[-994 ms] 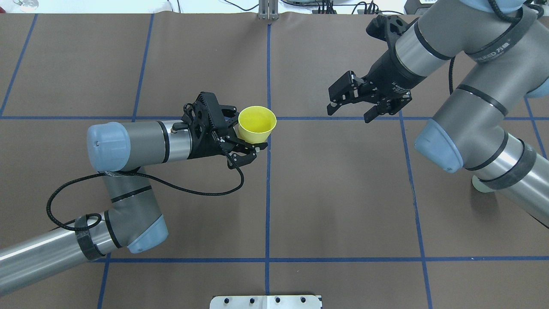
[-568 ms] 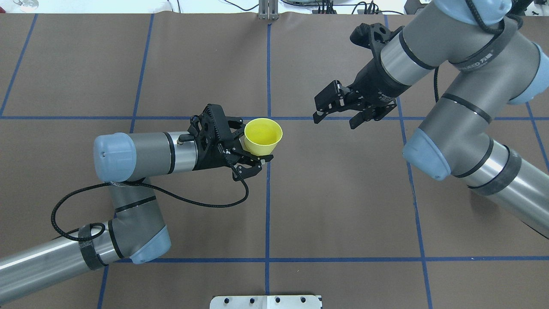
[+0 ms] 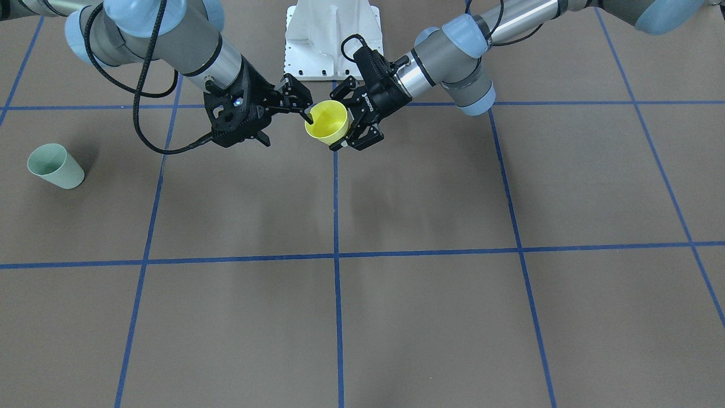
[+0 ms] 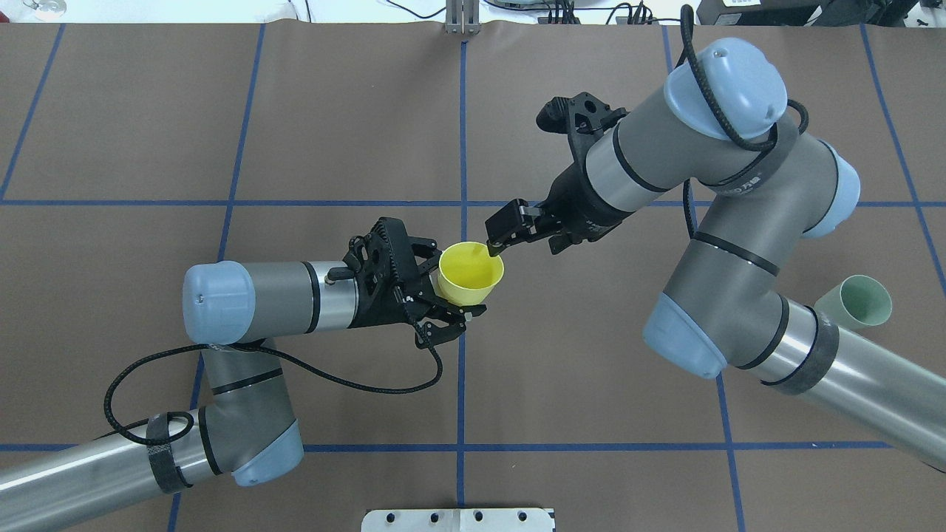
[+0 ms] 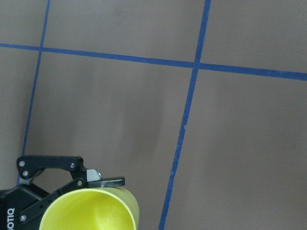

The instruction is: Transfer and stack yellow cup on green cup

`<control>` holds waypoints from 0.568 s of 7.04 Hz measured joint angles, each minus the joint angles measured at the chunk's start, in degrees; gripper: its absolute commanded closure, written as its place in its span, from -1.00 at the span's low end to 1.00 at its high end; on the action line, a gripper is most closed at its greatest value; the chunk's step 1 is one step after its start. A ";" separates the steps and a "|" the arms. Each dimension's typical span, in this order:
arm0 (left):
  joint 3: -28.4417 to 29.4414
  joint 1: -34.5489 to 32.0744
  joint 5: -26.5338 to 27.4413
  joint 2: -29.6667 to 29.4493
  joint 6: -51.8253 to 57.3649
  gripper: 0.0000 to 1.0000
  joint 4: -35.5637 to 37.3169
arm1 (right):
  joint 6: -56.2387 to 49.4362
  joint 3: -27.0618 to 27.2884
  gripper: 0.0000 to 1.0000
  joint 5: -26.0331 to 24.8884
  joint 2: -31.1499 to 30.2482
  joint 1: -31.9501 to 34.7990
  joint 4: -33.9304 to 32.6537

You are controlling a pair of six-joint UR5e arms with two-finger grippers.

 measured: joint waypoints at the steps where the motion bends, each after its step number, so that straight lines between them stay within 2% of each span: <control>1: 0.03 0.18 0.04 -0.14 0.02 1.00 -0.03 | 0.04 0.01 -0.82 -0.25 -0.28 -1.19 0.00; 3: 0.10 0.74 0.09 -0.56 -0.01 1.00 -0.06 | 0.06 -0.02 -0.25 -0.09 -0.72 -2.75 0.11; 4: 0.20 1.17 0.12 -0.81 -0.02 1.00 -0.04 | 0.08 -0.02 -0.23 0.03 -0.85 -3.30 0.18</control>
